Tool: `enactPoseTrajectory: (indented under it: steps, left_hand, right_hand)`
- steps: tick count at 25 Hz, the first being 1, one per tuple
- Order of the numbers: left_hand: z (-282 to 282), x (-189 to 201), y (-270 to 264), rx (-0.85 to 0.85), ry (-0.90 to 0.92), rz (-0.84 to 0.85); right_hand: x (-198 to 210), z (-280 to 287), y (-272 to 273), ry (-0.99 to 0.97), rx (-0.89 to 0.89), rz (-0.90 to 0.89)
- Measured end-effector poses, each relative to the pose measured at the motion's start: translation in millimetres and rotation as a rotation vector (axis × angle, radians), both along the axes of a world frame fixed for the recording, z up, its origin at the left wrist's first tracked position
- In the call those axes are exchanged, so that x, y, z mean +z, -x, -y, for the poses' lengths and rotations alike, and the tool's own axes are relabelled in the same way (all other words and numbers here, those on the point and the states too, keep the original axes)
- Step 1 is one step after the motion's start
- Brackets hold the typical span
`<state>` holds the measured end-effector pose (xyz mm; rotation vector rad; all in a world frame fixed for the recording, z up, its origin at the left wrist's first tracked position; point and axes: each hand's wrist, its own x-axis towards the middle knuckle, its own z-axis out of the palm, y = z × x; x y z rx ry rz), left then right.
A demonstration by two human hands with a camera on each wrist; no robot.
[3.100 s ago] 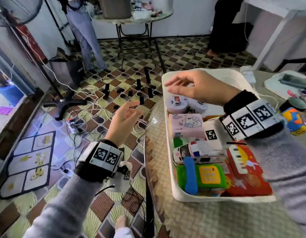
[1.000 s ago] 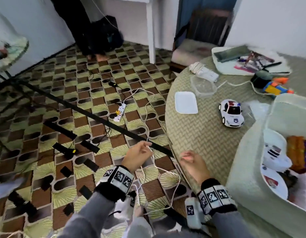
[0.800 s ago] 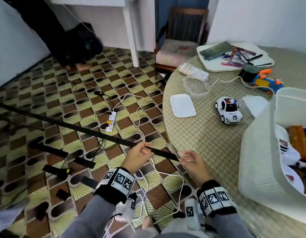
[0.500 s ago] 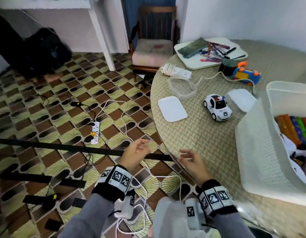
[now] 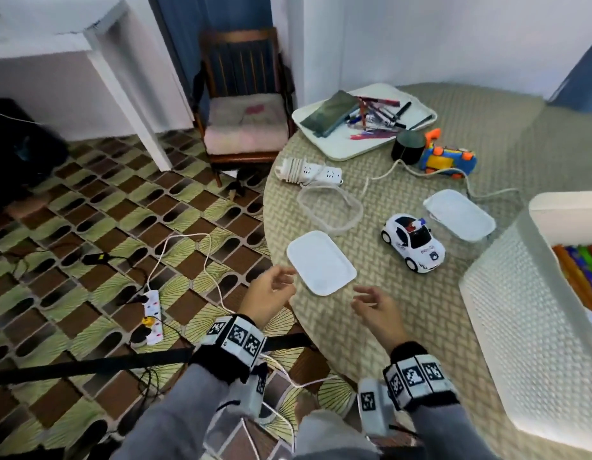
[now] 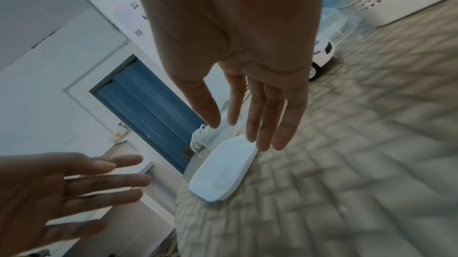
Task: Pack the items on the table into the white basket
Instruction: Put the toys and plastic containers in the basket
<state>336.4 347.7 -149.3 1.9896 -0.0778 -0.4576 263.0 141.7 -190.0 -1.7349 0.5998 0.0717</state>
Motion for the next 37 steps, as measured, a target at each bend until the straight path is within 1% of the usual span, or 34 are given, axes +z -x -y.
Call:
enactPoseTrajectory:
  steps: [3,7,13,16,21,23,26,30,33,35,37]
  left_hand:
    - [4,1,-34,-0.03,-0.01,0.035]
    - [8,-3,-63,-0.073,-0.016,0.012]
    - [12,-23,-107,-0.148,-0.067,-0.035]
    - [14,-34,-133,-0.23,-0.127,-0.029]
    - [20,-41,-172,-0.436,-0.121,-0.064]
    - [21,-44,-180,-0.525,-0.099,-0.094]
    - [22,-52,-187,-0.648,-0.099,-0.076]
    - [24,-59,-185,-0.743,-0.095,-0.041]
    - [34,-49,-179,-0.732,-0.036,-0.01]
    - [43,-38,-179,-0.715,0.001,0.031]
    - [52,-29,-182,-0.696,0.021,0.07]
  right_hand:
    - [4,0,-26,0.053,-0.012,-0.013]
    - [1,-3,-45,0.083,-0.076,-0.055]
    - [-12,-9,-55,0.058,-0.262,-0.07]
    - [-16,-12,-63,0.079,-0.371,-0.099]
    - [-18,-37,-76,0.153,-0.575,-0.142]
    - [-21,-49,-78,0.163,-0.652,-0.181]
    - [-27,-68,-78,0.178,-0.677,-0.235]
    - [-25,-79,-70,0.18,-0.82,-0.227]
    - [-17,-74,-62,0.139,-0.953,-0.154]
    - [-12,-68,-62,0.123,-0.994,-0.092]
    - [-7,-61,-65,0.107,-0.999,-0.052]
